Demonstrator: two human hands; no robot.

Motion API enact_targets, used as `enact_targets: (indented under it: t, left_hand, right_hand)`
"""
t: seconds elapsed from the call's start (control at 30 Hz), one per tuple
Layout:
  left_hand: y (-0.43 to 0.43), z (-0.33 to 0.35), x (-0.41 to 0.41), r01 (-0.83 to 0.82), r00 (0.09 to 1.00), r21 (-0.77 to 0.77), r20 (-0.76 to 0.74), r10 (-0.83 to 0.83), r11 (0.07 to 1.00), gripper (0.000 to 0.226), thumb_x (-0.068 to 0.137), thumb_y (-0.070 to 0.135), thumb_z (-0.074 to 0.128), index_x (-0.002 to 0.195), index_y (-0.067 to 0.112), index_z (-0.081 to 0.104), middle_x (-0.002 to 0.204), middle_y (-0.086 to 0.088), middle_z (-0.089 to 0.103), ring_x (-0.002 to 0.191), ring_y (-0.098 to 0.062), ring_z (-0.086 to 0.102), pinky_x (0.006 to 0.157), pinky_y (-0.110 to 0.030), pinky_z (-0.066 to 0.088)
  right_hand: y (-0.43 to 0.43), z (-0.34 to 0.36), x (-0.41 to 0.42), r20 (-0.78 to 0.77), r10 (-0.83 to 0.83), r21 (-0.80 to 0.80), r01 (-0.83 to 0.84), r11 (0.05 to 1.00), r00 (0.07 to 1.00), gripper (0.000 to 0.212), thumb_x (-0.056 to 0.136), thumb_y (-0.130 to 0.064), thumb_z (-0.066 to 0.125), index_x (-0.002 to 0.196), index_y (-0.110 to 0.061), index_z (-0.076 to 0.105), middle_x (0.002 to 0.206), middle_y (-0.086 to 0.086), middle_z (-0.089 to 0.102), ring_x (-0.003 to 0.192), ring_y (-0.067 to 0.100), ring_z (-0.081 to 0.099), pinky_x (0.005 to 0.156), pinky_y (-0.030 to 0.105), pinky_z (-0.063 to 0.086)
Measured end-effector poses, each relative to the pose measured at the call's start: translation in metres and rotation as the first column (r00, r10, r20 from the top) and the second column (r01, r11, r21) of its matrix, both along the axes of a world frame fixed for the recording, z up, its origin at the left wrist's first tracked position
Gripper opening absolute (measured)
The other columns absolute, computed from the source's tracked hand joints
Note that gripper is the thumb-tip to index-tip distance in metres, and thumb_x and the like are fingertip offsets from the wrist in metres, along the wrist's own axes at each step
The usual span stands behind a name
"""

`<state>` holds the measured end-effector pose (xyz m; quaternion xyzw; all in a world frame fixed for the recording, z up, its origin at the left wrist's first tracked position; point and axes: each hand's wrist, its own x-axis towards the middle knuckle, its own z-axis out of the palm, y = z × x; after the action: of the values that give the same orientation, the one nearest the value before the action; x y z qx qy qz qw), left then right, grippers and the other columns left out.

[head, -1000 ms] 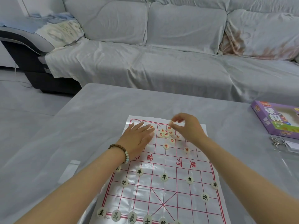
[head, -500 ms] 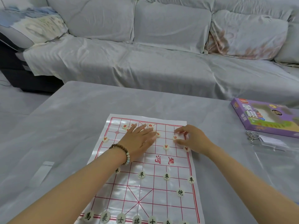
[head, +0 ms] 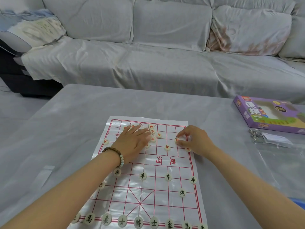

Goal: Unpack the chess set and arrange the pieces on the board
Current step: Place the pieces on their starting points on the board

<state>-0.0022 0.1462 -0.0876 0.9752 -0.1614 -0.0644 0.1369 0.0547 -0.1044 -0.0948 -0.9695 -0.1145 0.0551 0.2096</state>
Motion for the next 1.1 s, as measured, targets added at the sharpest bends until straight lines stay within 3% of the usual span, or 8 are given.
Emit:
enact_targets:
  t: [0.13, 0.33, 0.5, 0.67, 0.9, 1.03, 1.1]
  left_hand:
    - [-0.003, 0.004, -0.008, 0.027, 0.999, -0.006, -0.041, -0.027, 1.000, 0.050, 0.098, 0.042, 0.007, 0.145, 0.034, 0.023, 0.154, 0.014, 0.012, 0.143, -0.007, -0.003, 0.111, -0.026, -0.014]
    - [-0.003, 0.003, -0.007, 0.073, 0.996, 0.209, -0.060, -0.062, 0.975, 0.051, 0.098, 0.042, 0.000, 0.147, 0.037, 0.013, 0.156, 0.013, 0.005, 0.143, -0.012, -0.008, 0.115, -0.036, -0.014]
    - [-0.002, 0.006, 0.000, 0.036, 0.997, 0.237, -0.081, -0.017, 0.971, 0.051, 0.098, 0.043, 0.001, 0.147, 0.036, 0.011, 0.156, 0.011, 0.004, 0.143, -0.014, -0.009, 0.116, -0.040, -0.011]
    - [0.008, 0.006, 0.005, 0.004, 0.996, 0.220, -0.088, 0.016, 0.976, 0.051, 0.098, 0.044, 0.002, 0.147, 0.035, 0.010, 0.156, 0.009, 0.004, 0.144, -0.015, -0.007, 0.115, -0.038, -0.011]
    - [0.023, 0.000, 0.013, -0.053, 0.998, 0.049, -0.042, 0.056, 0.997, 0.052, 0.097, 0.047, 0.003, 0.146, 0.033, 0.014, 0.155, 0.010, 0.010, 0.144, -0.011, -0.002, 0.116, -0.035, -0.008]
    - [0.042, -0.007, 0.009, -0.104, 0.994, -0.029, 0.035, 0.105, 0.994, 0.085, 0.073, 0.064, -0.017, 0.145, 0.035, 0.020, 0.155, 0.011, 0.015, 0.143, -0.010, 0.000, 0.116, -0.033, -0.008]
    - [0.052, -0.008, 0.006, -0.148, 0.986, -0.059, 0.063, 0.152, 0.987, 0.089, 0.070, 0.065, -0.018, 0.145, 0.035, 0.021, 0.154, 0.012, 0.016, 0.143, -0.009, 0.001, 0.115, -0.032, -0.007]
  right_hand:
    - [0.001, 0.000, -0.001, -0.021, -0.016, 0.032, 0.017, 0.999, 1.000, 0.024, 0.078, -0.046, 0.068, 0.098, -0.032, 0.066, 0.111, -0.011, 0.057, 0.096, 0.006, 0.050, 0.089, 0.026, 0.042]
    - [0.016, 0.010, -0.003, 0.046, -0.004, 0.153, -0.003, 0.988, 0.999, 0.021, 0.083, -0.042, 0.064, 0.099, -0.028, 0.066, 0.112, -0.009, 0.058, 0.093, 0.005, 0.052, 0.085, 0.024, 0.043]
    - [0.044, 0.014, 0.000, 0.044, 0.050, 0.163, -0.056, 0.985, 0.998, 0.023, 0.085, -0.039, 0.064, 0.104, -0.027, 0.067, 0.115, -0.008, 0.058, 0.092, 0.005, 0.050, 0.084, 0.023, 0.041]
    - [0.075, 0.008, 0.011, -0.024, 0.042, 0.232, -0.035, 0.972, 0.999, 0.025, 0.084, -0.033, 0.066, 0.106, -0.021, 0.068, 0.113, -0.002, 0.062, 0.092, 0.009, 0.054, 0.078, 0.021, 0.043]
    - [0.093, 0.002, 0.023, -0.102, -0.083, 0.196, 0.102, 0.975, 0.991, 0.034, 0.079, -0.045, 0.068, 0.099, -0.018, 0.072, 0.106, -0.002, 0.068, 0.089, 0.011, 0.059, 0.086, 0.031, 0.051]
    - [0.100, -0.002, 0.021, -0.082, -0.118, 0.155, 0.130, 0.979, 0.990, 0.033, 0.075, -0.043, 0.073, 0.099, -0.020, 0.071, 0.105, -0.002, 0.066, 0.092, 0.012, 0.059, 0.088, 0.035, 0.050]
    - [0.101, -0.005, 0.020, -0.078, -0.128, 0.179, 0.140, 0.974, 0.989, 0.029, 0.075, -0.041, 0.074, 0.097, -0.022, 0.070, 0.102, -0.004, 0.066, 0.092, 0.012, 0.058, 0.091, 0.038, 0.048]
